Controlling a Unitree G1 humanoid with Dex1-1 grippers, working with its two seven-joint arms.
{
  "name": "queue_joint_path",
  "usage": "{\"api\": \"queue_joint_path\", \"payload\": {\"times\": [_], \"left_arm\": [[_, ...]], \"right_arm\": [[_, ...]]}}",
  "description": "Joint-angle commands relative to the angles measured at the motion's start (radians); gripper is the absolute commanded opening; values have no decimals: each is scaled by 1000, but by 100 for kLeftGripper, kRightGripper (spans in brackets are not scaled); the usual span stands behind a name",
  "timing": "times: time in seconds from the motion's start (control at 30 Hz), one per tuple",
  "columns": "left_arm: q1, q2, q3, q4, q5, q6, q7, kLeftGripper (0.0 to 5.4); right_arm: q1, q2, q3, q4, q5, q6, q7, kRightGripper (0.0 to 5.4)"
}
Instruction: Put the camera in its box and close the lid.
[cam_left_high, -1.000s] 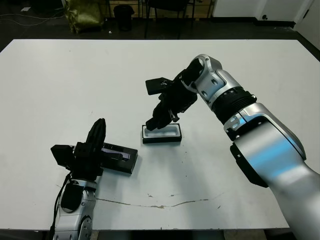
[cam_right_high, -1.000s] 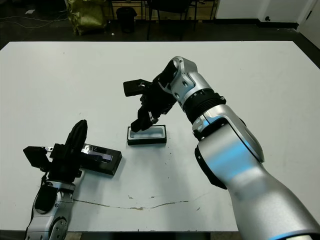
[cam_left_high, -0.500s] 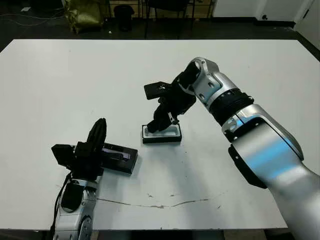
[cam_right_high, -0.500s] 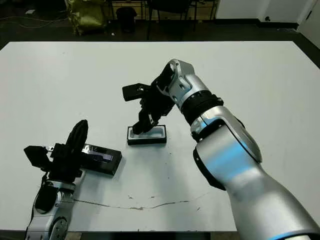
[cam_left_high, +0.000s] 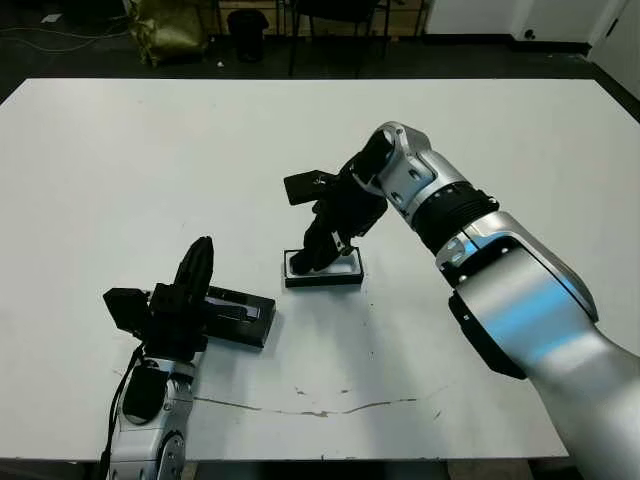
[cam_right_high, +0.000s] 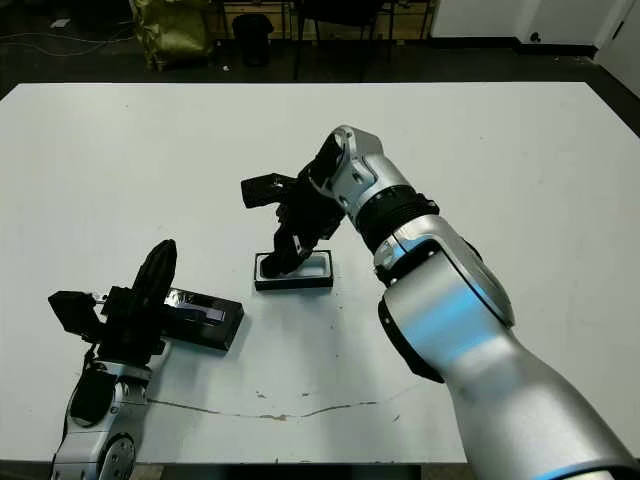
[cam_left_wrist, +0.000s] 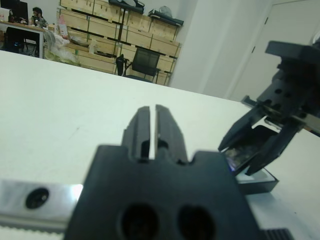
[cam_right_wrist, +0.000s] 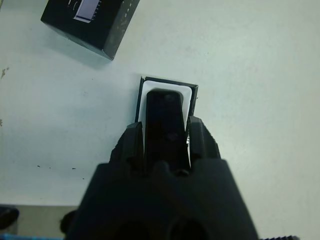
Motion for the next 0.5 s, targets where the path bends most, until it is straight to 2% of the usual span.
{"api": "queue_joint_path", "payload": {"times": [0.03,0.5], "left_arm": [[13,8,6,11,2,9,-1,0],[17,-1,6,10,1,7,3,0]], "right_arm": [[31,17,3,7,1,-22,0,84],[35,18,16,-1,-22,5,-36,84]]}}
